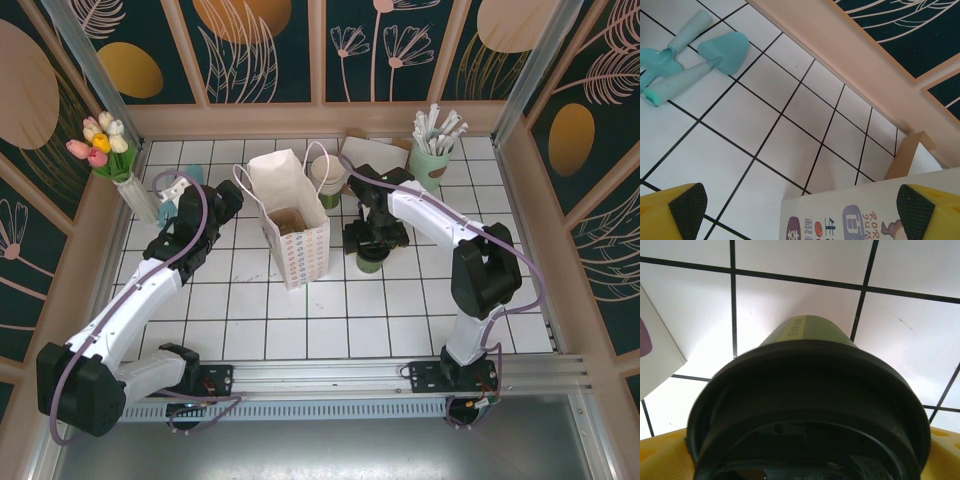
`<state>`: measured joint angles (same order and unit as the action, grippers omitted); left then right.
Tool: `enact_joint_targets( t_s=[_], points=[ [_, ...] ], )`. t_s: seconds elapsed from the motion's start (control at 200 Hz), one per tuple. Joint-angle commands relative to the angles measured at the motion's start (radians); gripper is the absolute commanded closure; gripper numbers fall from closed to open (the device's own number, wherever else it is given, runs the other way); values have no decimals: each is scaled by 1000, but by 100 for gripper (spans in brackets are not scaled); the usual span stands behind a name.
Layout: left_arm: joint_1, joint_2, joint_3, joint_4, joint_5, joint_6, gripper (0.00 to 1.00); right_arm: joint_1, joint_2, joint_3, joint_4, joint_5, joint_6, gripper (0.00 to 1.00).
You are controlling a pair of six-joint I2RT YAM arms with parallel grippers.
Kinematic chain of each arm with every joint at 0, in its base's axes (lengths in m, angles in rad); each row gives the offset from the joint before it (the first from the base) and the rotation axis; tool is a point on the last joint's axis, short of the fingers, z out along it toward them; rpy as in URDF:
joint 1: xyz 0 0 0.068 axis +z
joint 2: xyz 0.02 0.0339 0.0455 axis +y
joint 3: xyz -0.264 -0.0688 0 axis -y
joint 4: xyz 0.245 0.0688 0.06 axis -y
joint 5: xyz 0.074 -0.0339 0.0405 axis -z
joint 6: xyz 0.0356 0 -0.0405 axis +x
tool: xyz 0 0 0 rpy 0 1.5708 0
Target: Pack the takeout coffee
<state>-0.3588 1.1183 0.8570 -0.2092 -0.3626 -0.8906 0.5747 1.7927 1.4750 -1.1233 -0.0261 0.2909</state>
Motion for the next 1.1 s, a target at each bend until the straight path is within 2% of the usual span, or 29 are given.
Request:
enact_joint_targets(
  t_s=[0.0, 0.631, 0.821, 0.956, 1.096],
  points=[
    [7, 9, -12, 24, 11, 16, 1, -1, 17, 28, -59, 26, -2, 1],
    [7, 15, -14, 28, 19, 16, 1, 4, 25, 24, -41, 33, -4, 3],
    [7, 11, -10, 26, 22, 22, 1, 2, 12, 38, -63, 36, -1, 13],
    [12, 9, 16, 21, 45, 51, 1, 1, -30, 52, -89, 82, 17, 17],
    [17, 5, 79, -28, -14, 73, 1, 1, -86, 55, -122, 104, 30, 23]
  ],
)
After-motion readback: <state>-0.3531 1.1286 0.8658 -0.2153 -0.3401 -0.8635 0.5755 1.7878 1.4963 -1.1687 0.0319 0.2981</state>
